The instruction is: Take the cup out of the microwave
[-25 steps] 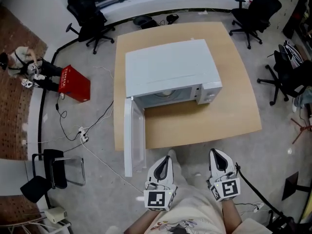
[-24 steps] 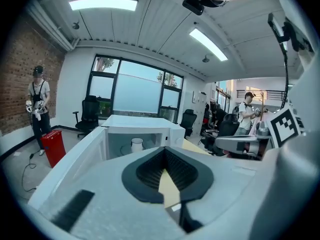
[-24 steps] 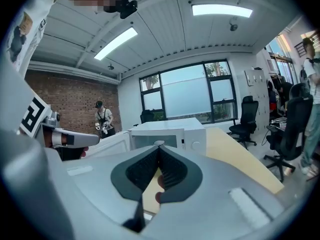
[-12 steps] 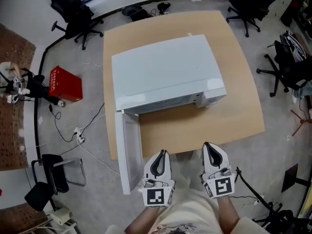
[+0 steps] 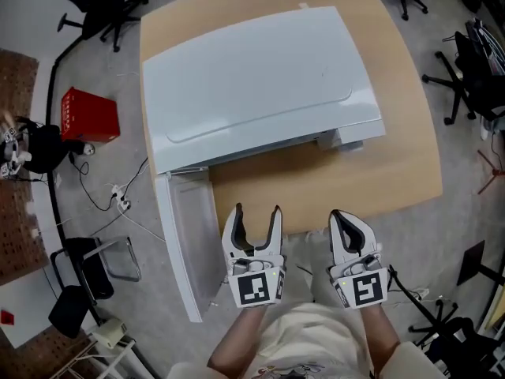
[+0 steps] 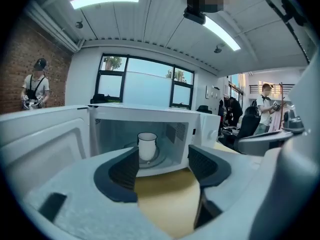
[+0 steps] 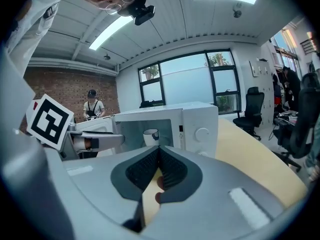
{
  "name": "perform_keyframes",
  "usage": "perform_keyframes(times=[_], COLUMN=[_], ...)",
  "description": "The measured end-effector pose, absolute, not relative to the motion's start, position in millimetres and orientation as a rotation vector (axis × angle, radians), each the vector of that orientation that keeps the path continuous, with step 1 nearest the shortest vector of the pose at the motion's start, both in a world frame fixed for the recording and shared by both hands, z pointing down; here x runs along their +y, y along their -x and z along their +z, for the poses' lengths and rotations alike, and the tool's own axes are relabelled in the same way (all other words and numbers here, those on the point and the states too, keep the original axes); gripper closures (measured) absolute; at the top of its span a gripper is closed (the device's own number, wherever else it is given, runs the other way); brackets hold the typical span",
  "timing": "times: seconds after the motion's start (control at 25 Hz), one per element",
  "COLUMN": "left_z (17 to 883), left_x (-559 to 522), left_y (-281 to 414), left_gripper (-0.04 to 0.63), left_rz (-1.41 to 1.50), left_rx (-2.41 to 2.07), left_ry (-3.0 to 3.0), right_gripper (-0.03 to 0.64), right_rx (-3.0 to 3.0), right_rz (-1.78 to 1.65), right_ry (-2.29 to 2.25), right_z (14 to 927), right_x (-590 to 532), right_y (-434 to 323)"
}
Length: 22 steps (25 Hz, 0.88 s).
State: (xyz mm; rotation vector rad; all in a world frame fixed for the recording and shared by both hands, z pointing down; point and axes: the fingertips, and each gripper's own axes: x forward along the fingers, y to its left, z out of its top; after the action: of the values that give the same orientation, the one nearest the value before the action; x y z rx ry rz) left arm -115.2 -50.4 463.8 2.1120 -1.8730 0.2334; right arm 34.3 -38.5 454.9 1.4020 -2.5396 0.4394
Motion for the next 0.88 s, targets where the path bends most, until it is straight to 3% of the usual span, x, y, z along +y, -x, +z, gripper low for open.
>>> perform_keyframes(times=[0.44,0.76,0.88], left_z=[527,553,558], left_x=[-131,-183,-197], left_y=[136,134,135], left_gripper=[0.203,0.221,0.165], left_rz=[0.25,0.262,0.259], left_rx=[-1.992,-1.991,-1.984], left_ry=[-2.074,-2.102,-2.114], right_gripper=[0.609,0.609,0.609], right_rx=[-2.518,-2.499,-2.496], right_rz=[0.47,0.506,0.511], right_ry=[-1.408,-1.413,-1.414], right_z=[477,501,505], right_x=[-56,-62,-65], right_y=[-41,-42,-42])
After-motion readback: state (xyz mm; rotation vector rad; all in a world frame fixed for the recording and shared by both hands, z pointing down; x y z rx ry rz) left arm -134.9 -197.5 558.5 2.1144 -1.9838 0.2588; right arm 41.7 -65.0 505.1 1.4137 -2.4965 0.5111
